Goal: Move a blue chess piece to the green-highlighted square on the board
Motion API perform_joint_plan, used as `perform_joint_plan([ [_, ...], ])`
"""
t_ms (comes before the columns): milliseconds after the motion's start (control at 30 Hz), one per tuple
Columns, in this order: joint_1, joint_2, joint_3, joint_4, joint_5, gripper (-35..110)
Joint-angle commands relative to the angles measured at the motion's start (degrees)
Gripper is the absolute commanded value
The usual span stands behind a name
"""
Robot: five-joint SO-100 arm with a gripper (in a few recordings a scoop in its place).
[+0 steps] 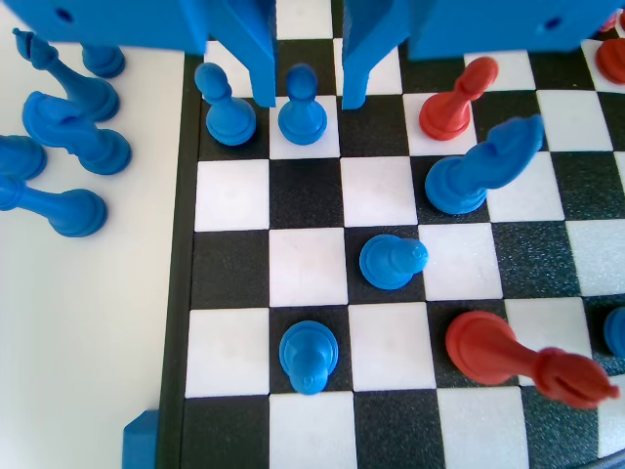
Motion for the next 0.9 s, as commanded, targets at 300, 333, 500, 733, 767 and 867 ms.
perform_joint_plan([
  [300, -0.7, 1.3, -2.4, 0.3, -0.8, 1],
  [333, -0.8, 1.3, -2.4, 0.3, -0.7, 1],
  [500, -0.8, 1.8, -2.9, 1.0, -0.8, 1],
  [733, 0.9, 5.1, -8.4, 7.7, -0.8, 1],
  [767, 1.1, 5.5, -9.8, 9.1, -0.6, 1],
  [867, 1.8, 6.1, -14.9, 13.4, 0.4, 1],
])
